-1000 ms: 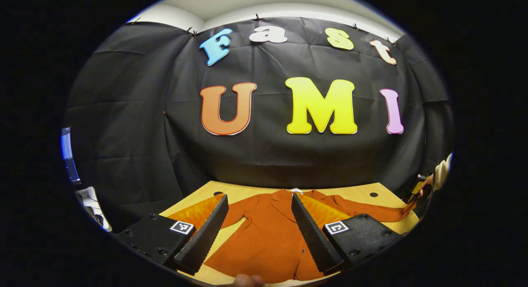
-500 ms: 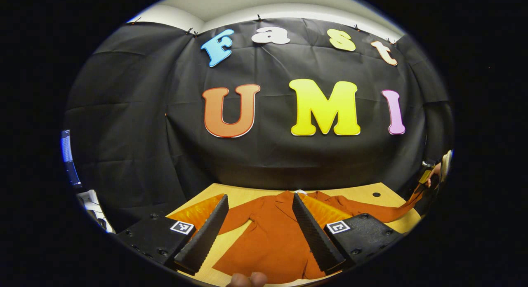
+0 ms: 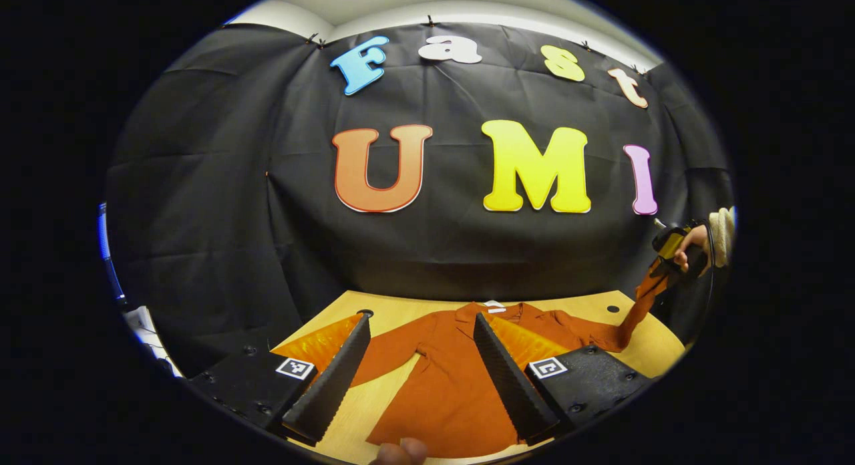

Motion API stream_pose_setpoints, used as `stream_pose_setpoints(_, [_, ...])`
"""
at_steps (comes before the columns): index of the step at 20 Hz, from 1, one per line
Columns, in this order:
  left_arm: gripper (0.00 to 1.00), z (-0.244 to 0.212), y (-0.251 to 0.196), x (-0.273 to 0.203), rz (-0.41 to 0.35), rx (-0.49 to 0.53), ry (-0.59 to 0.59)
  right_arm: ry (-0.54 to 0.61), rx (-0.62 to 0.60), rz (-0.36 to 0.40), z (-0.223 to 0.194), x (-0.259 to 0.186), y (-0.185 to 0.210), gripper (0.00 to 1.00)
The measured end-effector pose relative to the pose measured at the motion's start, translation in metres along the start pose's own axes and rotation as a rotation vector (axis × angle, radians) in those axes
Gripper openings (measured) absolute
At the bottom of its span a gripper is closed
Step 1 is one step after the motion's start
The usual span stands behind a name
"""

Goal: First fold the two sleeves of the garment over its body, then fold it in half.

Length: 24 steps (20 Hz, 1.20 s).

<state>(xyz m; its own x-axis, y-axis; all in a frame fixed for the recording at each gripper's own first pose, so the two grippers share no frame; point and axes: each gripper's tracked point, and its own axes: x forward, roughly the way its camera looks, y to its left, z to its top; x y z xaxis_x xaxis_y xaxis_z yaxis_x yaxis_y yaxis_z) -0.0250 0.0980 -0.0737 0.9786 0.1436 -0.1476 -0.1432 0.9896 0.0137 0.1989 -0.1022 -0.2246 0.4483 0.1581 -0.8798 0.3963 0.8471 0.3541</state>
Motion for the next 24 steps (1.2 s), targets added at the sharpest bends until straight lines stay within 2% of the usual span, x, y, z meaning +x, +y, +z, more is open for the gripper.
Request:
stream_pose_setpoints(4, [1.0,-0.007,0.035,0.006,0.013,-0.031,0.009,0.023,-0.134,0.07,-0.032,0.014,0.107,0.04])
stream_pose_setpoints(7, [1.0,-0.019,0.055,0.01,0.017,-0.054,0.029,0.062,-0.244,0.095,-0.069,0.035,0.172,0.04])
stream_pose_setpoints(12, [1.0,-0.034,0.092,0.02,0.051,-0.068,0.044,0.184,-0.366,0.153,-0.152,0.099,0.268,0.04])
stream_pose_setpoints(14, [1.0,-0.04,0.101,0.02,0.063,-0.083,0.047,0.229,-0.418,0.16,-0.183,0.134,0.293,0.04])
stream_pose_setpoints(17, [1.0,-0.051,0.12,0.018,0.098,-0.101,0.062,0.233,-0.54,0.089,-0.213,0.187,0.311,0.04])
stream_pose_setpoints(20, [1.0,-0.064,0.138,0.006,0.149,-0.101,0.083,0.226,-0.557,0.058,-0.231,0.219,0.324,0.04])
stream_pose_setpoints(21, [1.0,-0.064,0.141,0.0,0.163,-0.094,0.085,0.23,-0.543,0.078,-0.239,0.227,0.331,0.05])
stream_pose_setpoints(22, [1.0,-0.067,0.144,-0.003,0.175,-0.089,0.09,0.245,-0.526,0.103,-0.244,0.222,0.337,0.08])
stream_pose_setpoints(23, [0.92,-0.071,0.149,-0.006,0.188,-0.087,0.1,0.248,-0.516,0.114,-0.25,0.229,0.342,0.18])
stream_pose_setpoints(24, [0.99,-0.079,0.154,-0.007,0.198,-0.09,0.108,0.246,-0.515,0.121,-0.25,0.229,0.344,0.28])
